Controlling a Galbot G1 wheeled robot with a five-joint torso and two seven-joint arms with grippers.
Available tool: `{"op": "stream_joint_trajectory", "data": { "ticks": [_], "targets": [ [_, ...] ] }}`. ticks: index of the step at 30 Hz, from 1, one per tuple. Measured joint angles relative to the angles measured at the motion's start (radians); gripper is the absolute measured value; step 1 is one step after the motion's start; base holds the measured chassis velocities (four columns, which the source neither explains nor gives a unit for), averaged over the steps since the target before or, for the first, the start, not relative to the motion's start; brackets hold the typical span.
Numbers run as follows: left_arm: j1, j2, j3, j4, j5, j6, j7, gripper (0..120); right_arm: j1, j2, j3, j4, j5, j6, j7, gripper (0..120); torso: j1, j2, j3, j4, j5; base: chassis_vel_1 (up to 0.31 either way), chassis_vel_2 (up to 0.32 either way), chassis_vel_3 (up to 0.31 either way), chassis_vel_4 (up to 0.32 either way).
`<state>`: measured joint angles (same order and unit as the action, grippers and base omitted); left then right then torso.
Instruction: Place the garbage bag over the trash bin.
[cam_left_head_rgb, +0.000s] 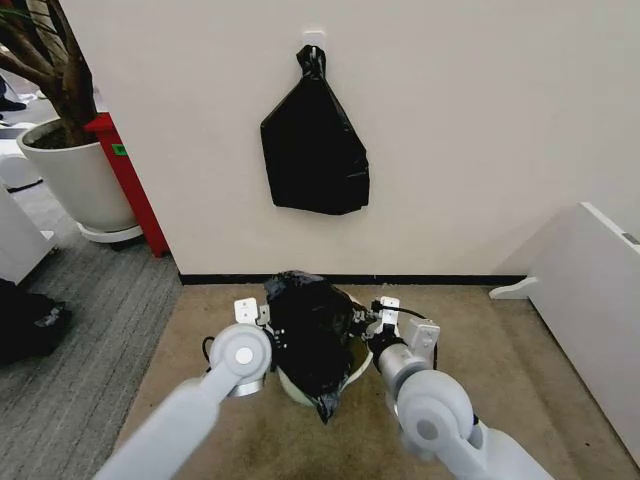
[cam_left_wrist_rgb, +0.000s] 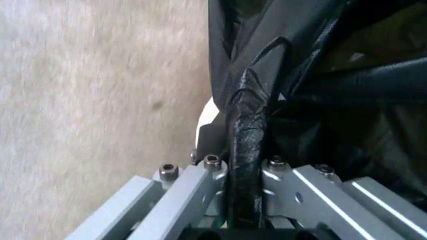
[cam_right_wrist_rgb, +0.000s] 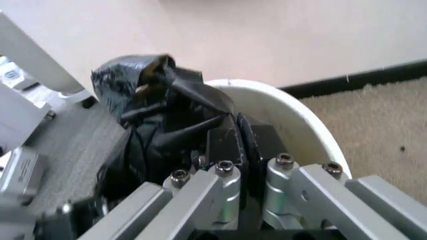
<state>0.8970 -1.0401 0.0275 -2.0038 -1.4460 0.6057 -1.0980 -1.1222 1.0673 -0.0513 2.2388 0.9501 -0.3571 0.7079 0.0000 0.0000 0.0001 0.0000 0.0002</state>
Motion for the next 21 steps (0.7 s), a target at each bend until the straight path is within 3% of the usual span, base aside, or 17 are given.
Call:
{"op": "stream_joint_trajectory", "data": {
  "ticks": [7, 13, 15, 18, 20, 21],
  "targets": [
    [0.003, 0.066, -0.014, -0.042, 0.114, -0.031, 0.122, 2, -0.002, -0.070, 0.027, 0.076, -0.126, -0.005, -0.085, 11, 0.000, 0.000, 0.000, 0.0001, 0.0000, 0.000, 0.000, 0.000, 0.000],
    [-0.006, 0.112, -0.018, -0.057, 0.244, -0.051, 0.195, 2, 0.041, -0.195, 0.077, 0.147, -0.198, -0.042, -0.219, 36, 0.000, 0.000, 0.000, -0.0002, -0.0001, 0.000, 0.000, 0.000, 0.000],
    [-0.006, 0.114, -0.018, -0.057, 0.255, -0.051, 0.200, 2, 0.049, -0.201, 0.077, 0.146, -0.203, -0.043, -0.228, 37, 0.000, 0.000, 0.000, -0.0003, 0.0000, 0.000, 0.000, 0.000, 0.000],
    [-0.002, 0.138, -0.012, -0.059, 0.374, -0.059, 0.247, 2, 0.176, -0.254, 0.023, 0.106, -0.227, -0.057, -0.308, 52, 0.000, 0.000, 0.000, -0.0003, -0.0001, 0.000, 0.000, 0.000, 0.000],
    [0.000, 0.145, -0.011, -0.059, 0.407, -0.062, 0.261, 2, 0.238, -0.260, -0.017, 0.085, -0.228, -0.065, -0.318, 55, 0.000, 0.000, 0.000, -0.0002, 0.0000, 0.000, 0.000, 0.000, 0.000],
    [0.004, 0.154, -0.011, -0.060, 0.450, -0.068, 0.281, 2, 0.330, -0.260, -0.077, 0.054, -0.228, -0.074, -0.323, 62, 0.000, 0.000, 0.000, -0.0001, -0.0001, 0.000, 0.000, 0.000, 0.000]
  ]
}}
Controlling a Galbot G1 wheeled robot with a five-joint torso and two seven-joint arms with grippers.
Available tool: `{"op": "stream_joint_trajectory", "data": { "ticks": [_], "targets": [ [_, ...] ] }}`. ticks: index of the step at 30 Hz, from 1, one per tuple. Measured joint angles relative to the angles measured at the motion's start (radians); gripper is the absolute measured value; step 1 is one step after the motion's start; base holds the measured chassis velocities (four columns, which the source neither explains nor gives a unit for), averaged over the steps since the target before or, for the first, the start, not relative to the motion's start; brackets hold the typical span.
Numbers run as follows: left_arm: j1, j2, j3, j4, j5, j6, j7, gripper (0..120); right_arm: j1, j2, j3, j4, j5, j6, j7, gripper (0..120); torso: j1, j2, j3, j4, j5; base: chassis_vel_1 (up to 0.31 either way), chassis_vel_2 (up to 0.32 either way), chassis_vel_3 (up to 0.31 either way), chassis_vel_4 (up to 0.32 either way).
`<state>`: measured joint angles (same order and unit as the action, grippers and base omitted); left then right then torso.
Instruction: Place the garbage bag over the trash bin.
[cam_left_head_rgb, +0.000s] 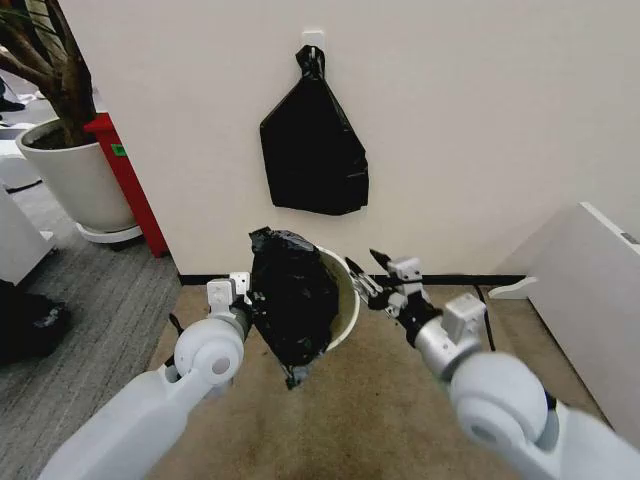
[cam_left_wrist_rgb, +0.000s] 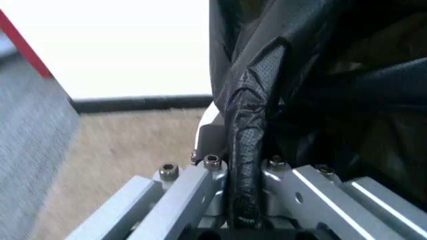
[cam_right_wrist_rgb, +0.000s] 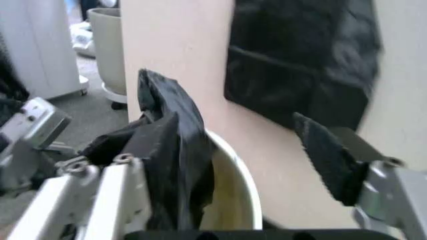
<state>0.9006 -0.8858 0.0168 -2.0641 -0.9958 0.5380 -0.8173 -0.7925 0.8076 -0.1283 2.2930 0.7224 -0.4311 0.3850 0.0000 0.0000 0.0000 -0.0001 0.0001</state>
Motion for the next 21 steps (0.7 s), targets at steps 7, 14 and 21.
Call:
{"op": "stream_joint_trajectory", "data": {
  "ticks": [7, 14, 21],
  "targets": [
    [0.022, 0.043, -0.005, -0.007, 0.179, -0.038, 0.087, 2, 0.255, 0.101, -0.166, -0.138, 0.081, -0.089, 0.009, 88, 0.000, 0.000, 0.000, 0.0006, -0.0003, 0.000, 0.000, 0.000, 0.000],
    [0.051, 0.061, -0.012, -0.016, 0.290, -0.074, 0.145, 2, 0.292, 0.156, -0.190, -0.179, 0.280, -0.154, 0.100, 94, 0.000, 0.000, 0.000, 0.0001, -0.0004, 0.000, 0.000, 0.000, 0.000],
    [0.061, 0.062, -0.012, -0.017, 0.327, -0.085, 0.163, 2, 0.298, 0.205, -0.190, -0.228, 0.335, -0.147, 0.157, 72, 0.000, 0.000, 0.000, 0.0002, -0.0003, 0.000, 0.000, 0.000, 0.000]
  ]
}}
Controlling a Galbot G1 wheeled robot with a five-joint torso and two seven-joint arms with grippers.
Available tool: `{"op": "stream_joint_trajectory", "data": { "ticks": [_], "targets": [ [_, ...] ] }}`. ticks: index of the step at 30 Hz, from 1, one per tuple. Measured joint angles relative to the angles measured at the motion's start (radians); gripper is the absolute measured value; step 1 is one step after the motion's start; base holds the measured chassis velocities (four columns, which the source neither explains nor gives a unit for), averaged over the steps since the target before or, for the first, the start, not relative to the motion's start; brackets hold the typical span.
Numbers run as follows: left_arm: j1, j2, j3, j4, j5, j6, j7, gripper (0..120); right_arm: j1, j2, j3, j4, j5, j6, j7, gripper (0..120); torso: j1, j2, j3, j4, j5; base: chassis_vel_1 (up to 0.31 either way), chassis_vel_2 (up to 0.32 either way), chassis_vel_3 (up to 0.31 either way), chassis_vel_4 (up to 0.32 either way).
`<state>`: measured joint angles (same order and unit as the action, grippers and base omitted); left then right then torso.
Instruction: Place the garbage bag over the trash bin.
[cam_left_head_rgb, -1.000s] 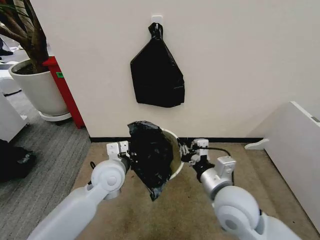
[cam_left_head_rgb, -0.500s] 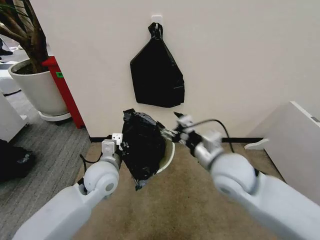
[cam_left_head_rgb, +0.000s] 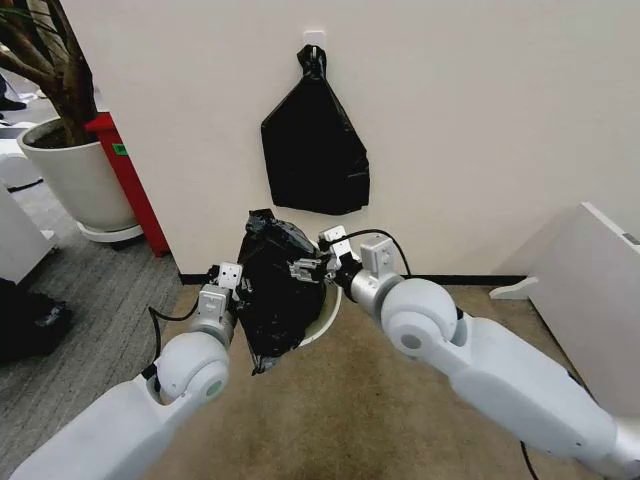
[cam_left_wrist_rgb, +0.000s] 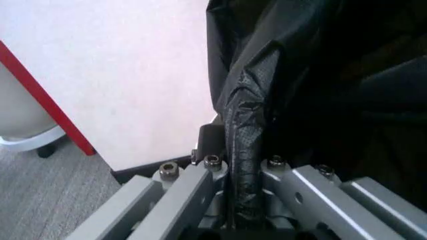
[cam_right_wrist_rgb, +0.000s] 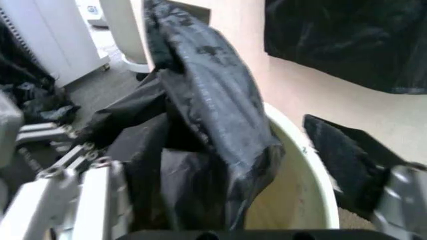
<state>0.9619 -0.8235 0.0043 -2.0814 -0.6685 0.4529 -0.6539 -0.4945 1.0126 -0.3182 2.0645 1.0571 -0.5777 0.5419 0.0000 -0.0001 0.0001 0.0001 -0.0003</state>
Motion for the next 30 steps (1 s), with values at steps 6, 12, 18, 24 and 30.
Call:
{"op": "stream_joint_trajectory", "data": {
  "ticks": [6, 12, 18, 24, 30],
  "targets": [
    [0.007, 0.003, 0.000, -0.003, 0.011, -0.003, 0.007, 2, -0.009, 0.003, 0.017, -0.027, 0.006, 0.022, -0.017, 47, 0.000, 0.000, 0.000, -0.0002, 0.0001, 0.000, 0.000, 0.000, 0.000],
    [0.015, 0.007, 0.000, -0.004, 0.019, -0.006, 0.013, 2, -0.012, 0.015, 0.023, -0.034, -0.001, 0.043, -0.022, 27, 0.000, 0.000, 0.000, -0.0001, 0.0002, 0.000, 0.000, 0.000, 0.000],
    [0.020, 0.013, -0.002, -0.008, 0.024, -0.012, 0.017, 2, -0.011, 0.027, 0.022, -0.042, -0.005, 0.053, -0.018, 5, 0.000, 0.000, 0.000, -0.0001, 0.0003, 0.000, 0.000, 0.000, 0.000],
    [0.059, 0.020, -0.018, -0.009, 0.068, -0.039, 0.057, 2, 0.001, 0.038, 0.031, -0.049, -0.003, 0.072, 0.002, 0, 0.000, 0.000, 0.000, 0.0000, 0.0002, 0.000, 0.000, 0.000, 0.000],
    [0.126, 0.024, -0.047, -0.001, 0.156, -0.128, 0.144, 2, 0.023, 0.018, 0.048, -0.085, 0.003, 0.072, -0.004, 0, 0.000, 0.000, 0.000, 0.0000, 0.0002, 0.000, 0.000, 0.000, 0.000]
  ]
}}
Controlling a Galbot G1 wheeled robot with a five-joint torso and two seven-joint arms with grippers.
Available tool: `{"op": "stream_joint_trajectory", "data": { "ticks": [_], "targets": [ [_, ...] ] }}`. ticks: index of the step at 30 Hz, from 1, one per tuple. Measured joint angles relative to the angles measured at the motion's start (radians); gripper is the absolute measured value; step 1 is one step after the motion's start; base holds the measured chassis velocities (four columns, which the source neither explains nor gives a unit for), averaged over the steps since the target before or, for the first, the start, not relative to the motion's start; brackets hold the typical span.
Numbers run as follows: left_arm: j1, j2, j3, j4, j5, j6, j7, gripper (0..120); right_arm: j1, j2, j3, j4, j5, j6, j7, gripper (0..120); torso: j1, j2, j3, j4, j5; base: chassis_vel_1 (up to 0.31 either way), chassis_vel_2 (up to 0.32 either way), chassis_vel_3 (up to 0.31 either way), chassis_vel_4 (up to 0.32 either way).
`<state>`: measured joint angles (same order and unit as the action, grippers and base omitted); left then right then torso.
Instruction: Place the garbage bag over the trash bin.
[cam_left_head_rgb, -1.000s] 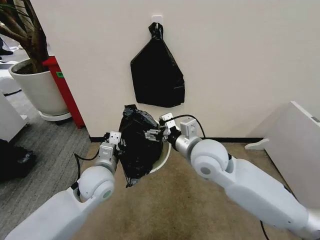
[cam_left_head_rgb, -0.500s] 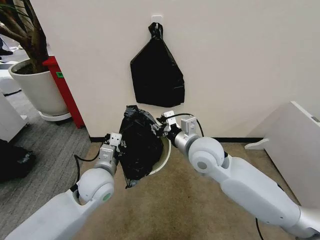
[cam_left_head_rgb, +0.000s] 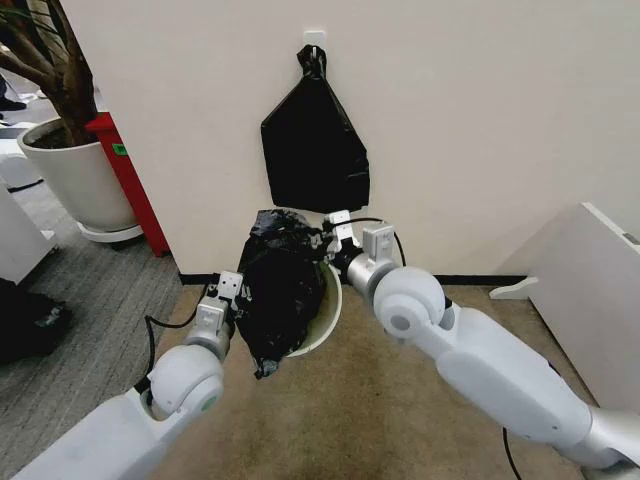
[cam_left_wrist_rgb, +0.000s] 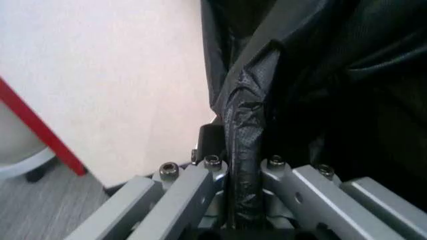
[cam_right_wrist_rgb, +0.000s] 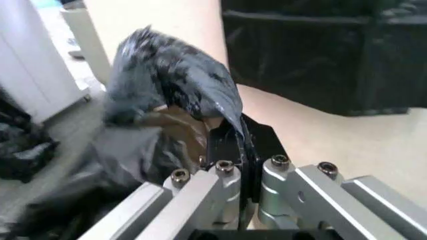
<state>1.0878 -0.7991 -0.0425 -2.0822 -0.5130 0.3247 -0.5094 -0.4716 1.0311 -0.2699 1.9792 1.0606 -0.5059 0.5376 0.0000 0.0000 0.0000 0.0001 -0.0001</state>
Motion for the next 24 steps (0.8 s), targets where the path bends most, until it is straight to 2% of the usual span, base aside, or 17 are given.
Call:
{"op": "stream_joint_trajectory", "data": {
  "ticks": [6, 15, 19, 24],
  "targets": [
    [0.042, 0.004, -0.024, -0.005, 0.017, -0.085, 0.057, 2, -0.025, -0.061, 0.017, -0.051, 0.006, -0.016, -0.021, 0, 0.000, 0.000, 0.000, -0.0002, 0.0003, 0.000, 0.000, 0.000, 0.000],
    [0.050, -0.014, -0.038, 0.000, -0.007, -0.163, 0.075, 2, -0.090, -0.166, 0.036, -0.049, 0.006, -0.040, -0.090, 0, 0.000, 0.000, 0.000, -0.0002, 0.0004, 0.000, 0.000, 0.000, 0.000],
    [0.052, -0.028, -0.045, 0.008, -0.047, -0.203, 0.082, 2, -0.143, -0.235, 0.050, -0.041, -0.042, -0.009, -0.207, 0, 0.000, 0.000, 0.000, -0.0003, 0.0003, 0.000, 0.000, 0.000, 0.000],
    [0.051, -0.043, -0.046, 0.011, -0.106, -0.224, 0.088, 2, -0.173, -0.265, 0.061, -0.051, -0.085, 0.056, -0.328, 0, 0.000, 0.000, 0.000, -0.0001, 0.0002, 0.000, 0.000, 0.000, 0.000]
  ]
}}
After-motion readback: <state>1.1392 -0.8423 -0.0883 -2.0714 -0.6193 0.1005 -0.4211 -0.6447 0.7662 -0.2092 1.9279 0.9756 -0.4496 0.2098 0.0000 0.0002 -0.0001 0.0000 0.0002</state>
